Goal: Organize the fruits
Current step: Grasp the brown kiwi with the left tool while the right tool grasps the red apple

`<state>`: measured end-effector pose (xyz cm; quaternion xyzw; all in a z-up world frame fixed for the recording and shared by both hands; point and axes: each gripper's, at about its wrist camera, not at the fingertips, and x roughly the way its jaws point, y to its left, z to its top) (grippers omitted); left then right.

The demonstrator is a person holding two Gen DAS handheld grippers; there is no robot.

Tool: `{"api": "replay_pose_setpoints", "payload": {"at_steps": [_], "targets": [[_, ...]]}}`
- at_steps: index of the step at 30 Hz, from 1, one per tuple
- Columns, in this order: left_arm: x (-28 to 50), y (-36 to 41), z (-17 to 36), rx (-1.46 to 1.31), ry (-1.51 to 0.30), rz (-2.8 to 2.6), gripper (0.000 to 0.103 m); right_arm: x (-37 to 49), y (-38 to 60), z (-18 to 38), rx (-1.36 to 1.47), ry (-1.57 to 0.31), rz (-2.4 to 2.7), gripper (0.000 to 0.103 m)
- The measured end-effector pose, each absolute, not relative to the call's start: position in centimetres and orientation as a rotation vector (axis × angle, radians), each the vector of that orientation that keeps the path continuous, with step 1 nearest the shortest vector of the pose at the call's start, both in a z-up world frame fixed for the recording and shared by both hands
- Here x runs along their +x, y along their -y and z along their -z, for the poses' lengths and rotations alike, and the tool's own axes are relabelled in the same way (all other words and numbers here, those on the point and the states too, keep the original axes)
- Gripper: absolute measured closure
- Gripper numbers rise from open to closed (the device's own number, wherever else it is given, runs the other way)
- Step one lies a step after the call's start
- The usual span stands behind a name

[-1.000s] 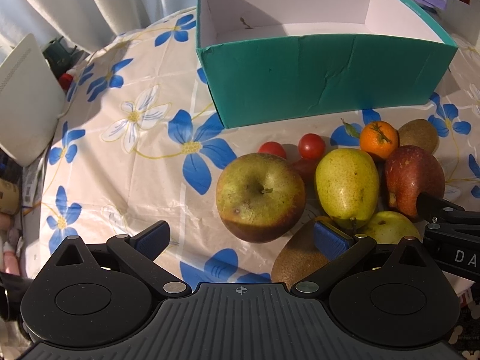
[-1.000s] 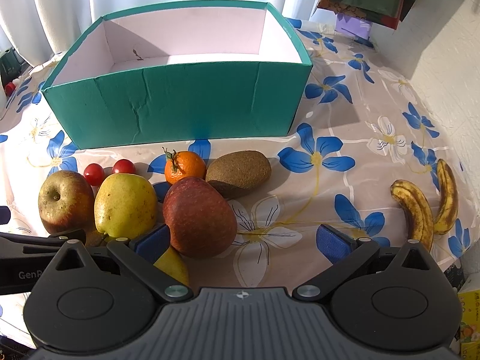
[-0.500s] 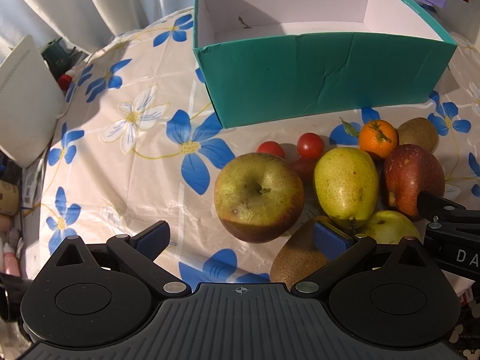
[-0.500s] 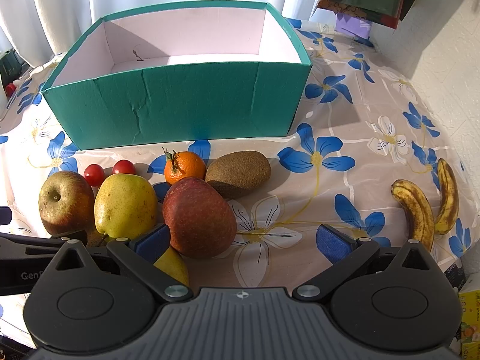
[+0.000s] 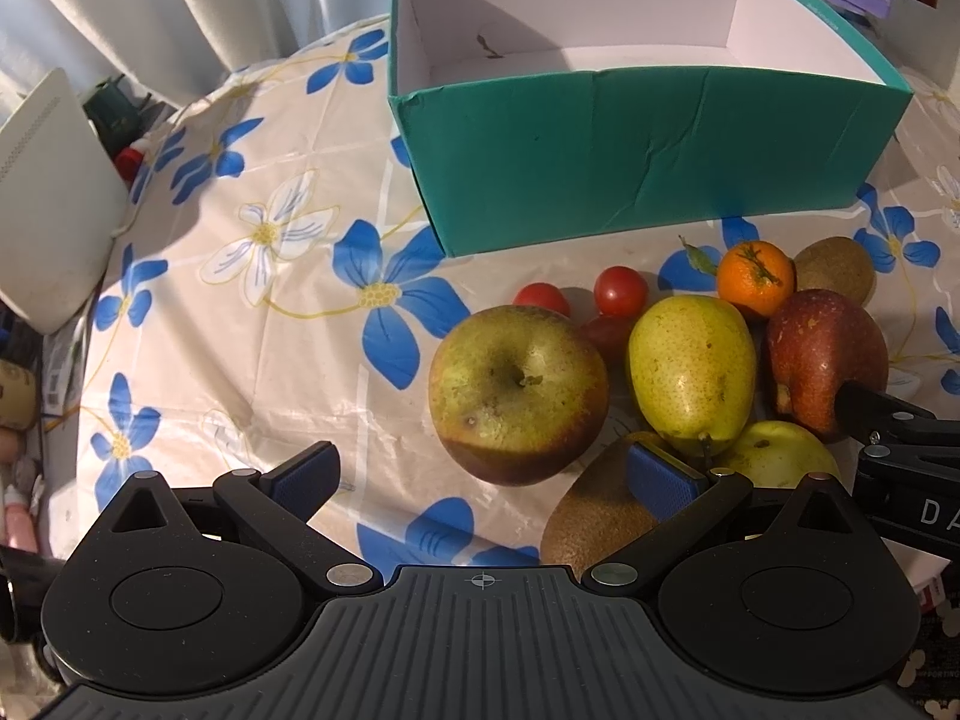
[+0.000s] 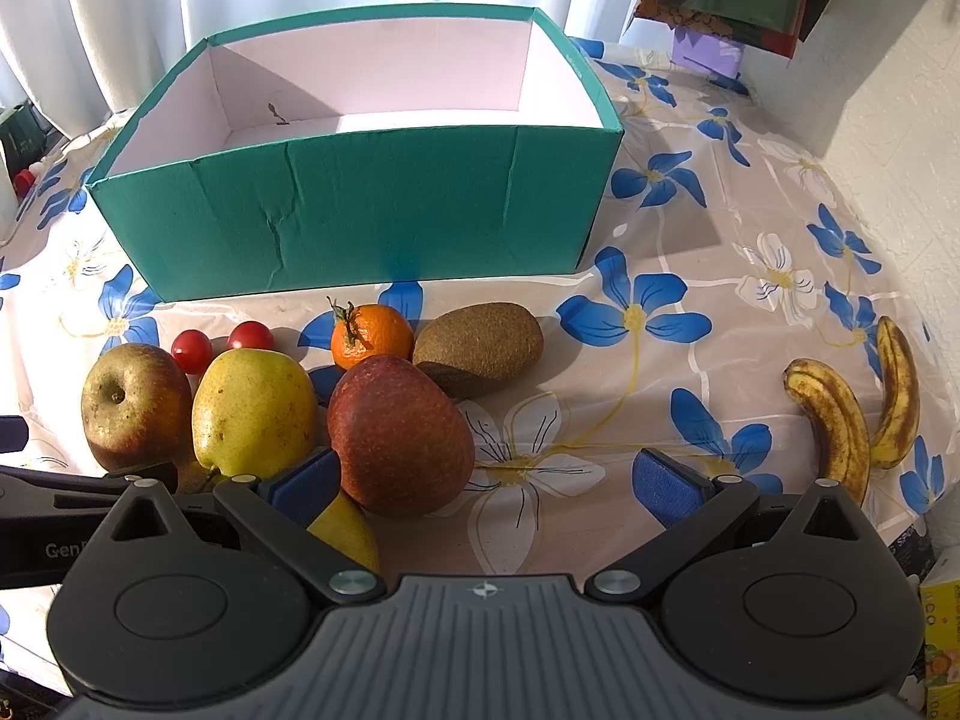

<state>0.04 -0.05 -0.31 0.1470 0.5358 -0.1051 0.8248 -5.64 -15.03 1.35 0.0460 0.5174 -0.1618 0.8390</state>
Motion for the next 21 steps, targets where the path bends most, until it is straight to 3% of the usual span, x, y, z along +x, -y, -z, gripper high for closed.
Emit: {"api": "replay_pose_setpoints", "payload": {"at_steps": [15, 21], "targets": [[-1.6, -1.6, -0.8, 0.227, -0.991, 0.488, 0.000, -7.0, 16.9, -2.5, 0.195, -1.024, 0.356, 0.000], [-2.6, -2.4, -0.8, 0.188, -1.008, 0.617, 0.000, -7.4, 18.1, -2.3, 0.235, -1.019, 0.385, 0.000]]}}
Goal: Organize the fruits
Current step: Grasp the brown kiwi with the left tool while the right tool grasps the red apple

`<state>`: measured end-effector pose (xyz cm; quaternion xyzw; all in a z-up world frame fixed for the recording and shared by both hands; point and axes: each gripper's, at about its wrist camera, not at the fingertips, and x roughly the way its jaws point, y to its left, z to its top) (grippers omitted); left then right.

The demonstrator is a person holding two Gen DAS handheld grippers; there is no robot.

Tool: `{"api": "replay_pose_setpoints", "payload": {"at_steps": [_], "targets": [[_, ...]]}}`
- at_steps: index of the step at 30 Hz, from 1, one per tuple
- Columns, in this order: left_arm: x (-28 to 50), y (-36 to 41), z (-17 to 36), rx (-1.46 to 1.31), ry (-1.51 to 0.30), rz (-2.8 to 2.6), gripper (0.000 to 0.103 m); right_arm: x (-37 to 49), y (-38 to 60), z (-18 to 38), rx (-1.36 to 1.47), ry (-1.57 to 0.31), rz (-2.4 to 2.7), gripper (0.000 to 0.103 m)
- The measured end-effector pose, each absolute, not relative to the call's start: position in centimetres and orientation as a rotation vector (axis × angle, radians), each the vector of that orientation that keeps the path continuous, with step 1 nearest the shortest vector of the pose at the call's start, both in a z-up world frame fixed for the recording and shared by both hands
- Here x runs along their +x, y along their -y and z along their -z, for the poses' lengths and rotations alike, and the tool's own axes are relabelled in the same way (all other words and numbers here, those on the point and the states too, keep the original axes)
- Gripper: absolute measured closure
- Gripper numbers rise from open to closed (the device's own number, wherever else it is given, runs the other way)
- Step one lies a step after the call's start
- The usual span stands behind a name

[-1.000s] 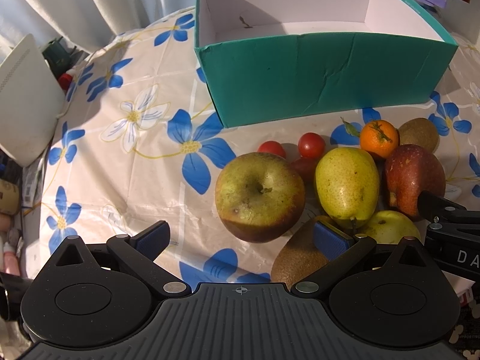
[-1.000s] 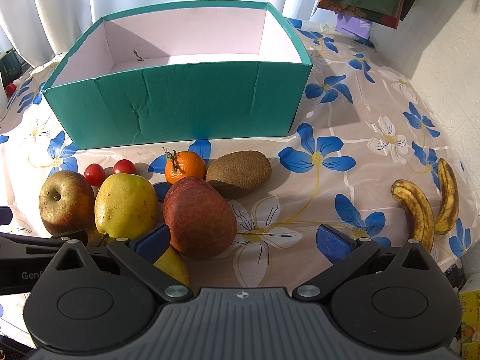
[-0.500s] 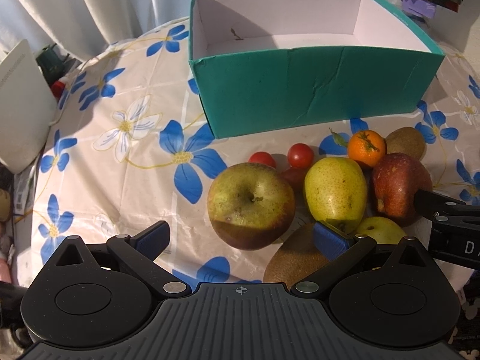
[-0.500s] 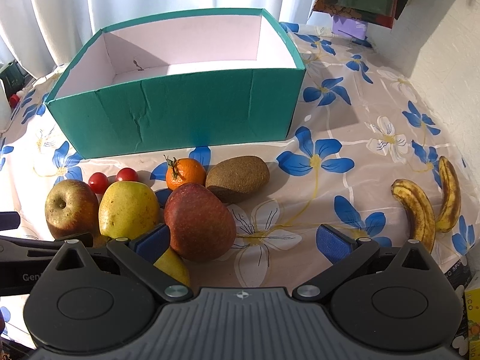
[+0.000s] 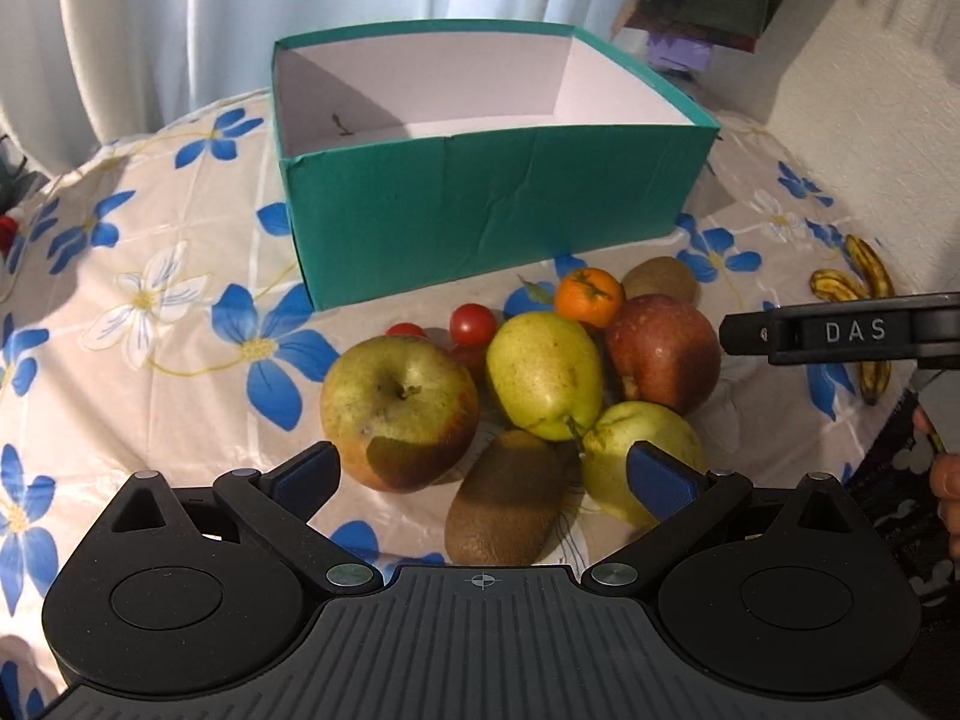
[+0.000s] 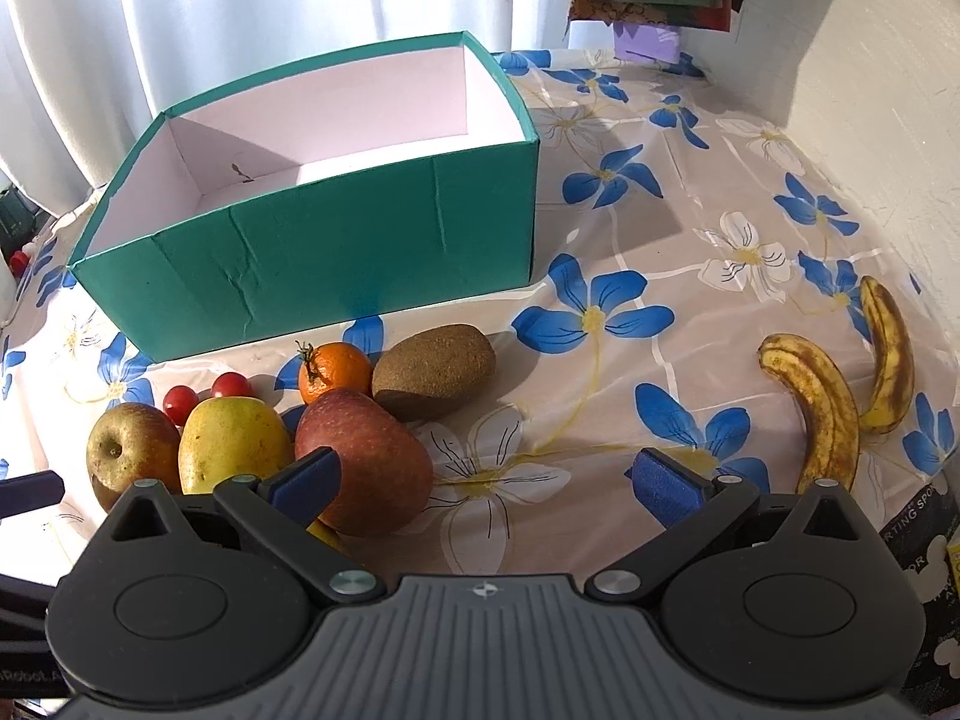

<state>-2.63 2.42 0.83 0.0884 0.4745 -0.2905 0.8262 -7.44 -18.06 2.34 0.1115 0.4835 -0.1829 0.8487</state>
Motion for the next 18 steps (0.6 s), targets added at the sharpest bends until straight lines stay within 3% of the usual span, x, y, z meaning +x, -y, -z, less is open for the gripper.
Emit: {"api": "replay_pose_setpoints", "payload": {"at_steps": [8, 9, 11, 12, 18], "targets": [[-2.7, -2.4, 0.9, 0.169, -1.088, 0.682, 0.001, -7.3, 18.5, -1.8, 0.251, -1.028, 0.388, 0.000], [-2.6, -2.4, 1.1, 0.168, -1.099, 0.683, 0.003, -7.3, 18.5, -1.8, 0.252, -1.030, 0.386, 0.000], [-2.3, -2.3, 1.6, 0.160, -1.141, 0.692, 0.025, -7.1, 18.4, -1.6, 0.251, -1.037, 0.382, 0.000], [-2.1, -2.2, 1.9, 0.157, -1.163, 0.692, 0.029, -7.1, 18.4, -1.5, 0.249, -1.040, 0.380, 0.000], [-1.3, -2.3, 2.6, 0.139, -1.195, 0.692, 0.033, -6.8, 18.5, -1.2, 0.245, -1.050, 0.378, 0.000]]}}
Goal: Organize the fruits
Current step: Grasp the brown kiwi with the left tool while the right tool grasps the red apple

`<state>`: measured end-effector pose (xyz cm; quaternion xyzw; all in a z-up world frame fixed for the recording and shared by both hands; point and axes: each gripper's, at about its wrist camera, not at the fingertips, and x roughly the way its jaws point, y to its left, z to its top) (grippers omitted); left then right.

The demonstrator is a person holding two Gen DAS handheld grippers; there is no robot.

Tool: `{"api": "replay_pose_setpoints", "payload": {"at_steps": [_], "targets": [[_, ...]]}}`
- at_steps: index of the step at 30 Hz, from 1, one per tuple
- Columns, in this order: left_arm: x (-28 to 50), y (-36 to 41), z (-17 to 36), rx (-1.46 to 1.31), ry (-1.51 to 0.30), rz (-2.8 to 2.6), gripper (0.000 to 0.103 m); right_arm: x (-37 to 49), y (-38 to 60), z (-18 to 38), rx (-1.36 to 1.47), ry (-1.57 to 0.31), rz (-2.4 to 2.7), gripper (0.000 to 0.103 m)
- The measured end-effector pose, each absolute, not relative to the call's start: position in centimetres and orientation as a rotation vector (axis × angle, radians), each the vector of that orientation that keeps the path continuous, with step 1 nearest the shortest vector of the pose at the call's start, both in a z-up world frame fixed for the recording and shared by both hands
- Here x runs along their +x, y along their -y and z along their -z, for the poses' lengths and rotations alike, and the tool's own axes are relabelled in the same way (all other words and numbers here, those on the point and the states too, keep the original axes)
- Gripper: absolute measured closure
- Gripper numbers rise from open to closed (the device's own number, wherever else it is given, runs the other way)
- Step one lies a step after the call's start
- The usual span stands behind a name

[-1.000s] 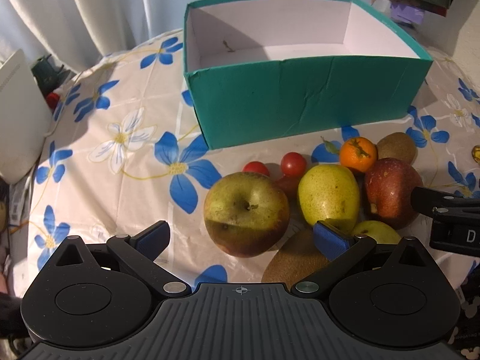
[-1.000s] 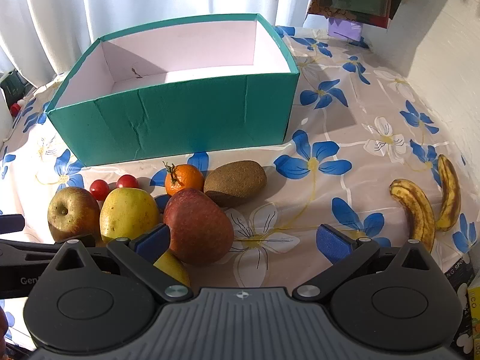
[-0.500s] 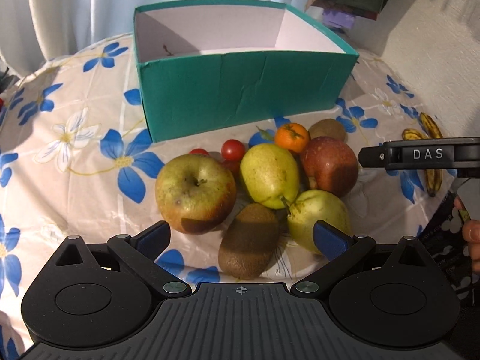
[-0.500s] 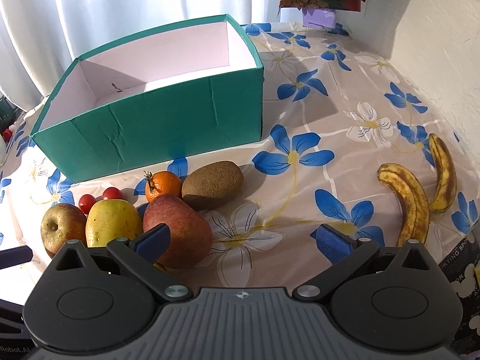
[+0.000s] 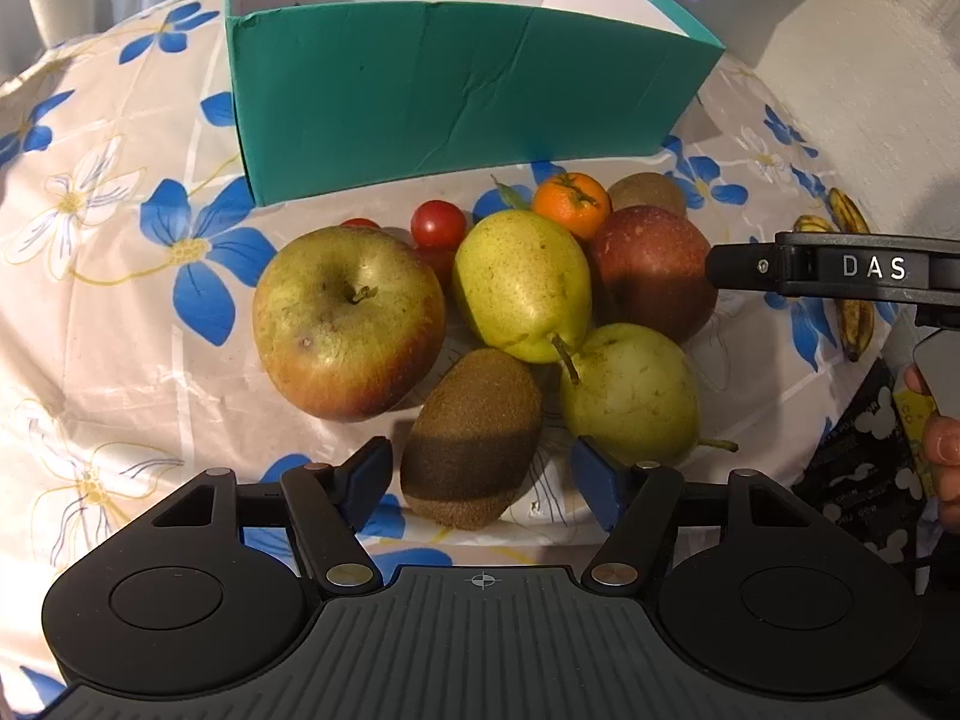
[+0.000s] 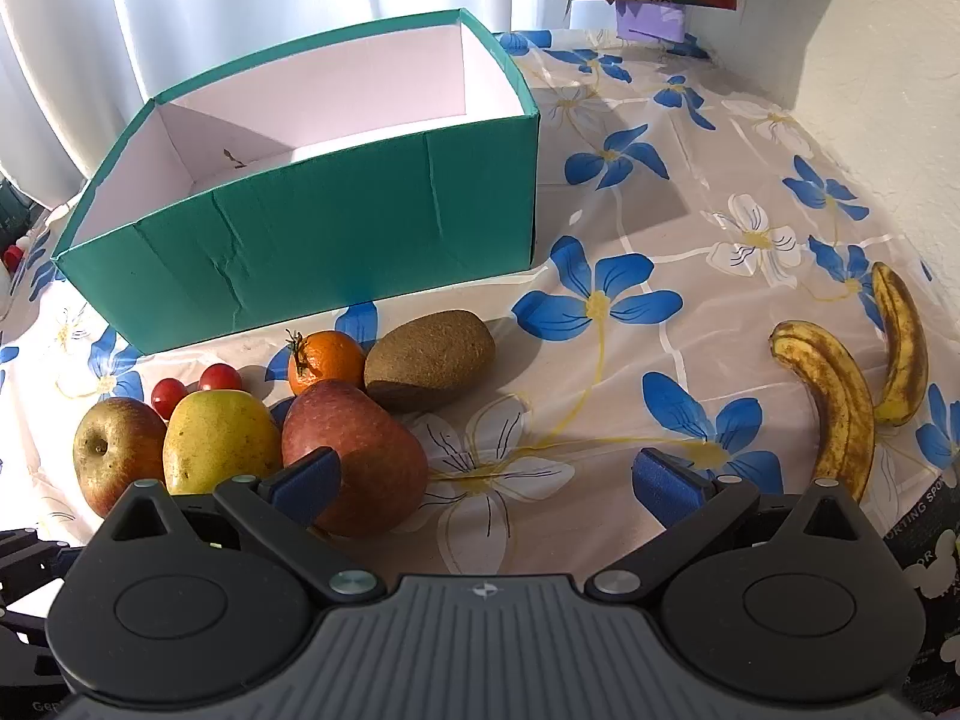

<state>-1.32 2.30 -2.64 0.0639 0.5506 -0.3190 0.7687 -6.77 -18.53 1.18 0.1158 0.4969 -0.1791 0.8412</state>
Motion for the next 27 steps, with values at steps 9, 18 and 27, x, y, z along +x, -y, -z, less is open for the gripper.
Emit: {"api": "replay_pose_setpoints", "payload": {"at_steps": [9, 18, 27], "targets": [[-0.7, -0.4, 3.5, 0.232, -1.209, 0.693, 0.046, -6.6, 18.4, -1.2, 0.229, -1.041, 0.343, 0.000], [-0.6, 0.0, 3.5, 0.250, -1.194, 0.728, 0.050, -7.2, 17.9, -2.0, 0.209, -0.982, 0.237, 0.001], [-0.3, -1.9, 1.8, 0.228, -1.170, 0.811, 0.050, -6.5, 16.9, -0.8, 0.287, -1.026, 0.165, 0.027]]}}
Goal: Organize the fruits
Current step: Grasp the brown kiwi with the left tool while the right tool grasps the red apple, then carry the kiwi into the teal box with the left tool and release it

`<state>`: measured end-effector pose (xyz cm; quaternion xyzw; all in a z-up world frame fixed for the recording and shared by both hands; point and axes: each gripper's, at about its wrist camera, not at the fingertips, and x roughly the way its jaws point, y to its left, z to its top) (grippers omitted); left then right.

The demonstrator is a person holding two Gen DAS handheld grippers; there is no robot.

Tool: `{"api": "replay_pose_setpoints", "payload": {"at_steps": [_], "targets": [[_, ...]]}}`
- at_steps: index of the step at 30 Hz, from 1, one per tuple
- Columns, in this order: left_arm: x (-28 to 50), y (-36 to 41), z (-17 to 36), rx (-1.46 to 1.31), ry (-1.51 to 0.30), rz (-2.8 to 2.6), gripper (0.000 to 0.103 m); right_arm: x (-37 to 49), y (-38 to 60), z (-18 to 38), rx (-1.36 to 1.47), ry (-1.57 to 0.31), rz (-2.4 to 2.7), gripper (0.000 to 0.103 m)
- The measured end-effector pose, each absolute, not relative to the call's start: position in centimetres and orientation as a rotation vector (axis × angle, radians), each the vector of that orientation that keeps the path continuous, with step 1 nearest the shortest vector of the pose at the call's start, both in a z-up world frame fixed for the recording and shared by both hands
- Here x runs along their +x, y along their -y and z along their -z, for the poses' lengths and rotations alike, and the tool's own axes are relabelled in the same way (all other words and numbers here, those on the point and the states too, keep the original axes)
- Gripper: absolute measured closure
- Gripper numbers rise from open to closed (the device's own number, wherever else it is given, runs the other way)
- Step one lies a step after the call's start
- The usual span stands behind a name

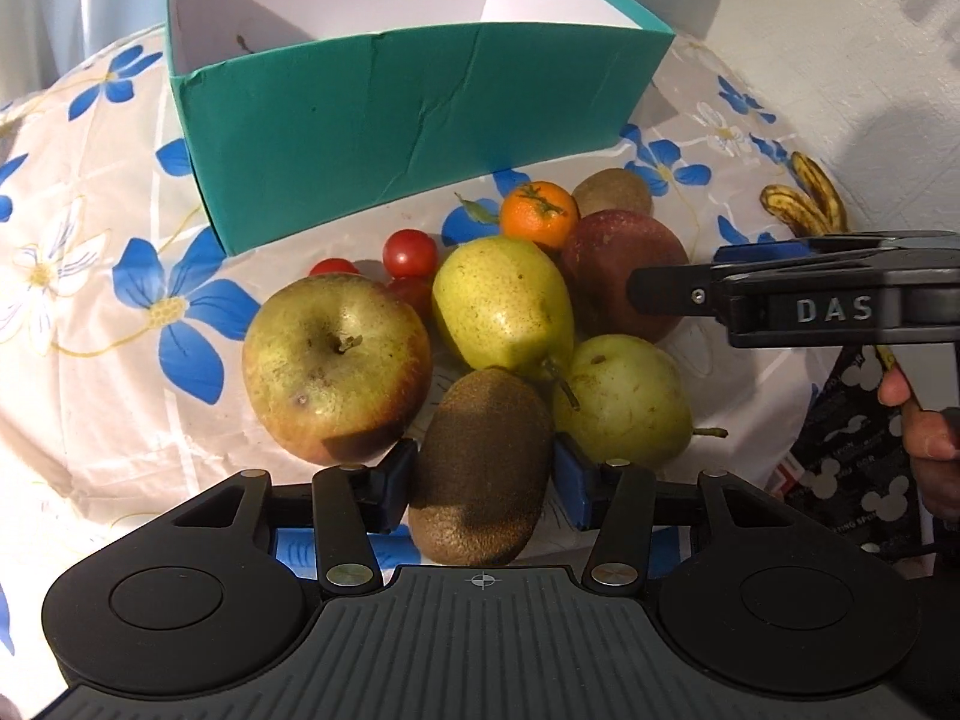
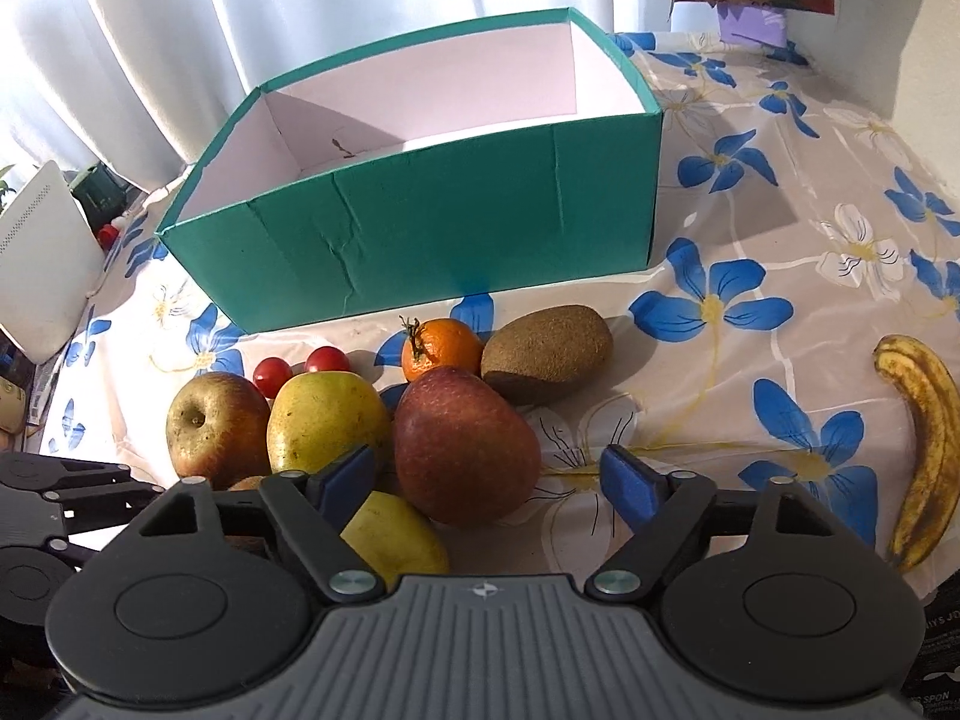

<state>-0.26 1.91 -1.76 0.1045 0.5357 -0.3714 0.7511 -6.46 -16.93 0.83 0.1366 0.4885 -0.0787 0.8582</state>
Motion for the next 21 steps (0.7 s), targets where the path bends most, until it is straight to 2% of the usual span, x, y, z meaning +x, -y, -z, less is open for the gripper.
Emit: {"api": "replay_pose_setpoints", "payload": {"at_steps": [2, 6, 15, 21], "targets": [[-0.1, -2.3, 1.4, 0.210, -1.165, 0.829, 0.050, -5.8, 16.3, -0.5, 0.263, -1.048, 0.159, 0.036], [0.0, -2.8, 1.1, 0.209, -1.159, 0.847, 0.050, -4.6, 15.7, 0.7, 0.233, -1.089, 0.170, 0.042], [0.0, -2.9, 0.9, 0.237, -1.154, 0.886, 0.050, -2.9, 15.7, 2.7, 0.237, -1.113, 0.171, 0.041], [-0.2, -3.1, -0.1, 0.243, -1.125, 0.898, 0.050, -3.8, 16.2, 2.0, 0.283, -1.075, 0.180, 0.041]]}}
